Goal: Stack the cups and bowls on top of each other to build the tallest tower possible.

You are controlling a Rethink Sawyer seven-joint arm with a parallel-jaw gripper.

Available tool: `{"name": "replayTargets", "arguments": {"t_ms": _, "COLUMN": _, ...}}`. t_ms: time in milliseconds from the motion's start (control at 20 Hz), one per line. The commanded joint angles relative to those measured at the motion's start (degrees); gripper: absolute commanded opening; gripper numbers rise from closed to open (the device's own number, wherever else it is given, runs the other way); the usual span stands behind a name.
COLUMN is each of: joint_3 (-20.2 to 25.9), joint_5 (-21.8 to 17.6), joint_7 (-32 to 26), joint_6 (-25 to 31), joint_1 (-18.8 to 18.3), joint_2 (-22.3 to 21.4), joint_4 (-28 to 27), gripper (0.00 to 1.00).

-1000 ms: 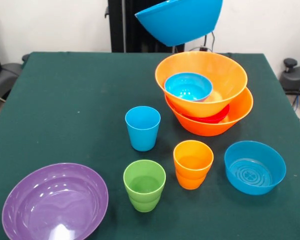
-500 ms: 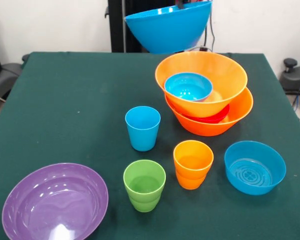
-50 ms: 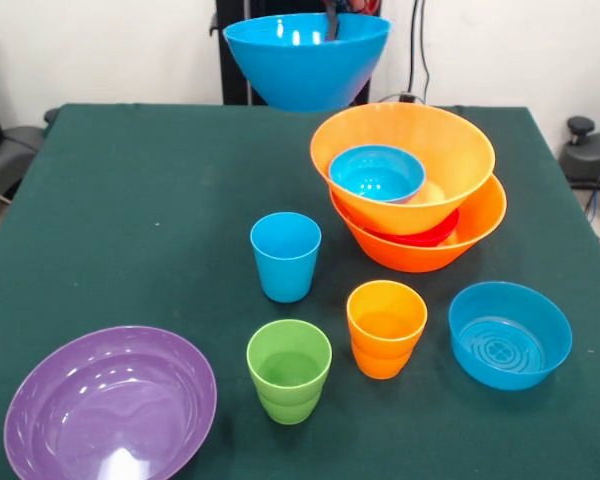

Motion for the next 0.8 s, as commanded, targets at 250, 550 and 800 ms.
{"name": "replayTargets", "arguments": {"t_ms": 250, "joint_3": 21.01, "joint_5": -28.78, "joint_7": 36.95, "joint_6": 15.30, "joint_1": 2.61, "joint_2": -7.94, "joint_4": 5.59, "gripper": 0.00}}
{"name": "replayTargets", "arguments": {"t_ms": 550, "joint_3": 6.90, "joint_5": -40.26, "joint_7": 71.35, "joint_6": -1.69, "joint_1": 17.75, "joint_2": 6.72, "joint_4": -3.59, "gripper": 0.00}}
{"name": "replayTargets", "arguments": {"t_ms": 800, "joint_3": 5.55, "joint_5": -39.95, "joint_7": 76.54, "joint_6": -6.92, "joint_1": 19.58, "joint_2": 6.37, "joint_4": -5.76, "gripper": 0.00}}
